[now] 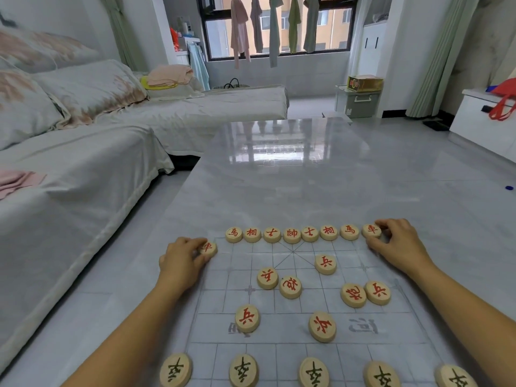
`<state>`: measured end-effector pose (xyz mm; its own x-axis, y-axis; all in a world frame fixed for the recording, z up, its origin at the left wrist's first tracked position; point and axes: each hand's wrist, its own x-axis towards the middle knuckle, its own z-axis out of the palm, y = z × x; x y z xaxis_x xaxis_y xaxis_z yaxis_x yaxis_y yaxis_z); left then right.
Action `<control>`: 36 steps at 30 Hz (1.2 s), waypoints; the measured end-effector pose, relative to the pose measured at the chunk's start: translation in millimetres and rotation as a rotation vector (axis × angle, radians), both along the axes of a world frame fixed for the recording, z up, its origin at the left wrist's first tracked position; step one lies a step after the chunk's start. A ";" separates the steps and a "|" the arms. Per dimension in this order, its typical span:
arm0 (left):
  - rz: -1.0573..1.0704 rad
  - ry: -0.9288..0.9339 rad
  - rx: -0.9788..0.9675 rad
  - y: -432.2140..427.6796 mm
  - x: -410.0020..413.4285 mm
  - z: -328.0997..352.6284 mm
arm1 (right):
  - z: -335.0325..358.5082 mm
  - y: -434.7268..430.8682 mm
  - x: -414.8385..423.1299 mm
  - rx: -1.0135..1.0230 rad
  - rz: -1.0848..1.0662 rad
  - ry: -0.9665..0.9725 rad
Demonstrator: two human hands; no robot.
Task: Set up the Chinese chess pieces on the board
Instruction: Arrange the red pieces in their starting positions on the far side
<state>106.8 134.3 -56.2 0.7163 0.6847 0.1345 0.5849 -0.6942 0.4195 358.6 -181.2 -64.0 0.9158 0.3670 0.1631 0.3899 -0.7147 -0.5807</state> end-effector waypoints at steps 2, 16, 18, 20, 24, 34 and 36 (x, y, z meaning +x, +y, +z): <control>0.016 0.024 -0.048 12.0 10.0 2.2 | -1.1 -0.2 0.1 -0.001 0.000 -0.007; 0.036 -0.062 -0.047 12.4 29.3 -4.4 | -2.1 0.2 0.4 -0.012 0.005 -0.024; 0.047 -0.073 -0.047 11.8 29.2 -4.7 | -2.4 0.2 -0.2 -0.011 0.002 -0.023; 0.054 -0.081 -0.040 11.5 29.7 -5.2 | -2.1 0.7 -0.6 -0.011 -0.003 -0.028; 0.059 -0.082 -0.032 11.4 29.8 -6.0 | -0.9 2.2 -1.7 -0.015 -0.014 -0.028; 0.089 -0.323 -0.285 13.3 25.7 -7.2 | 0.0 0.7 -2.1 0.133 -0.037 0.047; 0.104 -0.401 -0.265 10.4 20.3 -1.9 | 1.2 0.0 -2.2 0.194 -0.049 0.061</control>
